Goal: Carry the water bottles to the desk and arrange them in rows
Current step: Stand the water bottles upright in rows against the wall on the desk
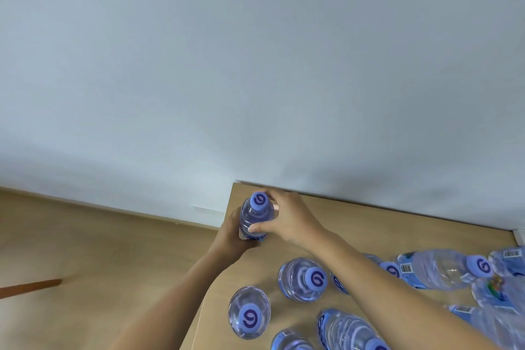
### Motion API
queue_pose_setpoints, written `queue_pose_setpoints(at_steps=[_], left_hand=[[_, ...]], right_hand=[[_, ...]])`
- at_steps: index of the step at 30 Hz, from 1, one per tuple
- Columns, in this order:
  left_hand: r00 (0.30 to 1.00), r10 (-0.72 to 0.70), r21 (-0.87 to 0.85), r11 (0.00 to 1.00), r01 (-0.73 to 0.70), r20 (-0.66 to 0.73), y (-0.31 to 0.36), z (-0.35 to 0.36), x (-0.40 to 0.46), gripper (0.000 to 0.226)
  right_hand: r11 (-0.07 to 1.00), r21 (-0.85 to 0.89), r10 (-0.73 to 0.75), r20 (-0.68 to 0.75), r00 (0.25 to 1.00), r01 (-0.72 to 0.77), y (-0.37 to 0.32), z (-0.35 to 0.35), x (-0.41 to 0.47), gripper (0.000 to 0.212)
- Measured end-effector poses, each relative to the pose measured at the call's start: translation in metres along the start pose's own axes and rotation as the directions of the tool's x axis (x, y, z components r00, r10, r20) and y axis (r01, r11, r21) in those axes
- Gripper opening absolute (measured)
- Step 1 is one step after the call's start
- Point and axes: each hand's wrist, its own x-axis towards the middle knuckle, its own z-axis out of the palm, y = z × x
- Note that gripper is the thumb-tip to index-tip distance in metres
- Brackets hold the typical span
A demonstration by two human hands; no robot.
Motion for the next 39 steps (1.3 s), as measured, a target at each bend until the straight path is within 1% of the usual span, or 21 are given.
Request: queue_pose_setpoints(at_steps=[3,8,11,15,18,21,23,25,28,32,35,39], left_hand=[[1.0,0.002,0.004,1.0,-0.002,-0.003,-0.003,-0.001,0.005,0.068],[0.999,0.021,0.034,0.999,-0.02,-0.031,-0.001,-0.004,0.019,0.073],[0.999,0.037,0.063,0.997,-0.035,-0.031,-0.001,-0.009,0.029,0.068],[0.998,0.025,0.045,0.999,-0.023,-0.056,0.0,-0.015,0.044,0.065],[0.997,0.028,0.043,0.999,-0.025,-0.077,0.002,-0.018,0.054,0.064],[0.994,0.04,0.07,0.997,-0.033,-0.097,0.003,-0.019,0.063,0.063],[0.993,0.041,0.079,0.996,-0.033,-0.11,0.004,-0.019,0.067,0.061],[0.992,0.053,0.097,0.994,-0.041,-0.118,0.004,-0.018,0.071,0.059],[0.991,0.061,0.123,0.991,-0.046,-0.118,0.004,-0.018,0.074,0.061],[0.992,0.065,0.136,0.989,-0.049,-0.113,0.004,-0.018,0.075,0.064],[0.989,0.041,0.118,0.993,-0.024,-0.144,0.005,-0.017,0.072,0.065],[0.966,-0.068,0.052,0.995,0.084,-0.249,0.004,-0.014,0.05,0.069]], right_hand=[[0.999,-0.029,-0.016,0.019,1.0,0.017,0.0,-0.001,0.006,0.053],[1.0,-0.007,-0.025,-0.004,1.0,0.025,0.001,-0.002,0.015,0.054],[1.0,-0.002,-0.03,-0.019,0.999,0.03,0.001,-0.003,0.025,0.055],[0.998,0.026,-0.047,-0.06,0.997,0.049,0.0,0.0,0.037,0.056],[0.997,-0.017,-0.079,-0.116,0.99,0.078,0.001,0.003,0.045,0.057],[0.996,-0.063,-0.075,-0.15,0.986,0.066,0.0,0.004,0.05,0.06],[0.996,-0.047,-0.085,-0.181,0.98,0.078,-0.001,0.004,0.053,0.063],[0.997,0.004,-0.074,-0.229,0.971,0.077,-0.001,0.004,0.054,0.064],[0.999,0.021,-0.04,-0.282,0.959,0.048,0.0,0.006,0.055,0.056],[0.999,0.016,-0.041,-0.292,0.955,0.048,0.001,0.008,0.053,0.05],[0.999,-0.019,-0.053,-0.293,0.955,0.049,-0.001,0.006,0.052,0.051],[0.997,-0.072,-0.058,-0.277,0.959,0.039,-0.004,0.006,0.043,0.06]])
